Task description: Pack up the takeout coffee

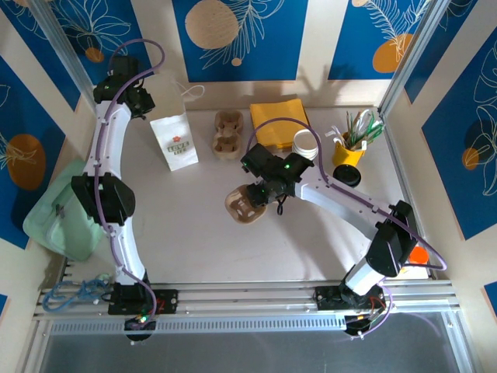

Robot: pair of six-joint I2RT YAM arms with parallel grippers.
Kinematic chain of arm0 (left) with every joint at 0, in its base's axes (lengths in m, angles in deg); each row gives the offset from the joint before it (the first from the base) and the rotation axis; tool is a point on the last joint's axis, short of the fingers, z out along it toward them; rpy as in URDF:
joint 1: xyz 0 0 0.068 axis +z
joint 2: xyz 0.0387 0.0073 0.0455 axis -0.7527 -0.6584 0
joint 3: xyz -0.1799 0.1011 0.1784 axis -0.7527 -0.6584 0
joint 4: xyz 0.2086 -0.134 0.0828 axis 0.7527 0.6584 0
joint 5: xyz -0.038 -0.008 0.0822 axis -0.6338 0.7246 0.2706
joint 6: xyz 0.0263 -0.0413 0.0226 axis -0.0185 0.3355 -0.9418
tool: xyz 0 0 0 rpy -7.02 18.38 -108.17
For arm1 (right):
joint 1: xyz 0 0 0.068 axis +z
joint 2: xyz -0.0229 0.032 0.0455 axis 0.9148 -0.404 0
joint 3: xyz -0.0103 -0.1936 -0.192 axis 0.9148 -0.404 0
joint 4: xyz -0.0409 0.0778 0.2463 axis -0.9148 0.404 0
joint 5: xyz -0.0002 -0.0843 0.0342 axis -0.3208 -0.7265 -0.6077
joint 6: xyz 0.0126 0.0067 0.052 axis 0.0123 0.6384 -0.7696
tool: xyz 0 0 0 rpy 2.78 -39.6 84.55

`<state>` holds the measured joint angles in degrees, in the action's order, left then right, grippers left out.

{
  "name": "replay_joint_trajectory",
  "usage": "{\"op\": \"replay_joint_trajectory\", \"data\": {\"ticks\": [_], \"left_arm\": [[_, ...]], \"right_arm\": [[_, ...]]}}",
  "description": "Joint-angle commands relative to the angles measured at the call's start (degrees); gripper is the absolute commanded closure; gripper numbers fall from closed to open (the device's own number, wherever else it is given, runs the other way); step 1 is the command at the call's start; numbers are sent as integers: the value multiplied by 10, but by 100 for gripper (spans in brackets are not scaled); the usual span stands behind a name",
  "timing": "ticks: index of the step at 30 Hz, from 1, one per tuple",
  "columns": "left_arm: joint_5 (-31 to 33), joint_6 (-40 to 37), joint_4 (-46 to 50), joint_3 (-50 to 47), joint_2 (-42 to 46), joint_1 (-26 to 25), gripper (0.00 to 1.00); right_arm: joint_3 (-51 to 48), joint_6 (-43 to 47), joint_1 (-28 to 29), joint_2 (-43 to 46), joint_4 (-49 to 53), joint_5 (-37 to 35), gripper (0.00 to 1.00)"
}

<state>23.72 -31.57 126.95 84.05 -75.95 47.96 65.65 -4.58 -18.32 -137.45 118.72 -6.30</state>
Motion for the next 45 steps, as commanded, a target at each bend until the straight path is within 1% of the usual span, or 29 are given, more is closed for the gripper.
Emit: {"op": "replay_joint_trajectory", "data": {"ticks": [1,8,15,18,23,32,40,45], "left_arm": [[-22,-6,19,21,-1,6,80],[-50,-9,33,20,5,6,92],[-90,-3,64,2,42,3,97],[-111,1,64,-39,78,0,97],[-141,13,45,-135,145,-6,98],[-176,29,33,-278,271,-32,98],[-205,34,35,-368,365,-83,99],[-235,45,27,-422,411,-113,100]], "right_arm": [[-4,-7,-4,19,13,6,59],[0,-7,-4,25,19,3,60],[9,-5,-6,35,28,2,59],[17,-4,-6,38,34,4,59],[31,1,-8,42,45,11,59],[42,1,-14,67,61,33,59],[47,23,-47,99,80,42,59],[59,32,-65,127,95,51,59]]}}
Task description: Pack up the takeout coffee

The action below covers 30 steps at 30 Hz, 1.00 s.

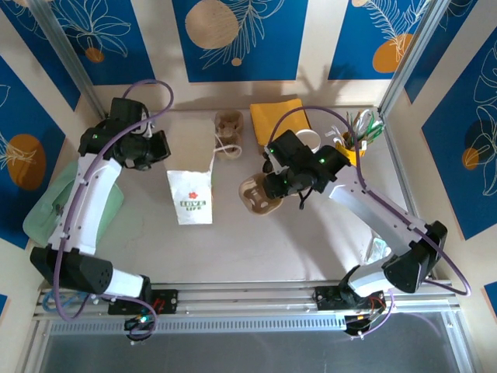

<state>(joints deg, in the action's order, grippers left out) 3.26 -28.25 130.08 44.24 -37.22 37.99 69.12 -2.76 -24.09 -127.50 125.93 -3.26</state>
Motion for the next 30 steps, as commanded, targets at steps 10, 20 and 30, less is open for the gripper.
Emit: {"op": "replay_joint_trajectory", "data": {"ticks": [10,20,30], "left_arm": [[-31,75,-59,-122,102,-91,100],[-36,112,-91,-167,133,-145,100],[-21,144,-135,-200,145,-199,100]], "right_arm": [[58,25,-38,59,47,28,59],[108,37,-46,55,62,38,59],[187,59,-53,51,84,20,58]]}}
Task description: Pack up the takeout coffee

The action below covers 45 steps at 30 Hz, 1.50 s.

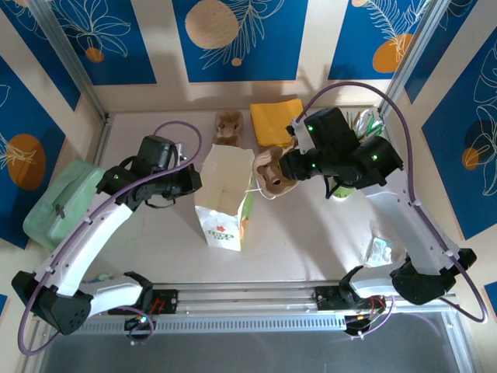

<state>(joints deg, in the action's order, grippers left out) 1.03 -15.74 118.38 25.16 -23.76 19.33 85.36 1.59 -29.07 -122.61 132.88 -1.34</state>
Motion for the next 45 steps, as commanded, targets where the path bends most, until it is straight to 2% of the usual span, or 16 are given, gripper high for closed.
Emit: {"op": "replay_joint_trajectory", "data": {"ticks": [1,8,12,18,22,24,27,30,42,45], "left_arm": [[3,21,-23,-11,12,-18,100],[-2,26,-55,-24,16,-33,99],[-2,20,-59,-31,24,-34,85],[4,6,-40,-14,48,-34,70],[40,-7,-13,-2,79,-34,64],[79,-21,3,2,98,-34,62],[146,-30,4,-15,134,-34,60],[187,-38,-8,-42,172,-34,58],[226,-59,-11,-68,238,-33,58],[229,-60,-13,-69,248,-33,58]], "right_arm": [[32,19,-4,-1,13,5,58],[88,51,5,-34,10,50,58],[111,74,28,-55,-1,38,58],[154,115,59,-108,16,10,58],[176,135,77,-140,19,-23,58],[185,147,89,-156,23,-44,58],[198,166,108,-177,29,-79,58],[206,187,130,-198,32,-123,58],[205,275,207,-256,38,-235,58],[214,273,213,-267,46,-242,58]]}}
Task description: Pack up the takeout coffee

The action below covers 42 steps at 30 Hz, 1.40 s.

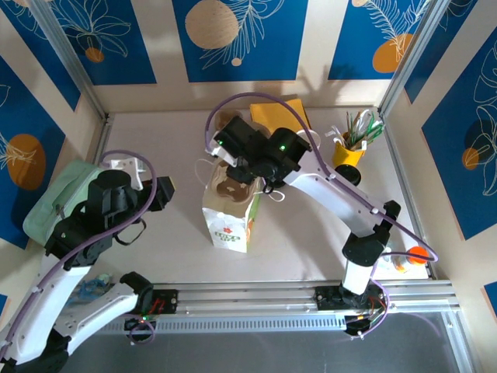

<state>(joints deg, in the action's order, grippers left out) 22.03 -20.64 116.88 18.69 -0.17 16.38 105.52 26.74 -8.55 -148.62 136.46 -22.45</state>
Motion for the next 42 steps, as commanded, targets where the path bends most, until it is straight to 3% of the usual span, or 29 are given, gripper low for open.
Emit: {"op": "replay_joint_trajectory", "data": {"ticks": [1,9,32,42], "left_arm": [[19,-12,3,-5,13,-3,58],[35,-20,9,-9,29,-3,57],[51,-26,-1,-29,27,-3,57],[53,-25,4,-36,28,-3,55]], "right_arm": [[14,20,10,-10,12,-32,58],[-2,29,30,-22,14,-48,58],[-20,-14,40,-52,55,83,57],[-31,-37,31,-54,54,104,57]]}}
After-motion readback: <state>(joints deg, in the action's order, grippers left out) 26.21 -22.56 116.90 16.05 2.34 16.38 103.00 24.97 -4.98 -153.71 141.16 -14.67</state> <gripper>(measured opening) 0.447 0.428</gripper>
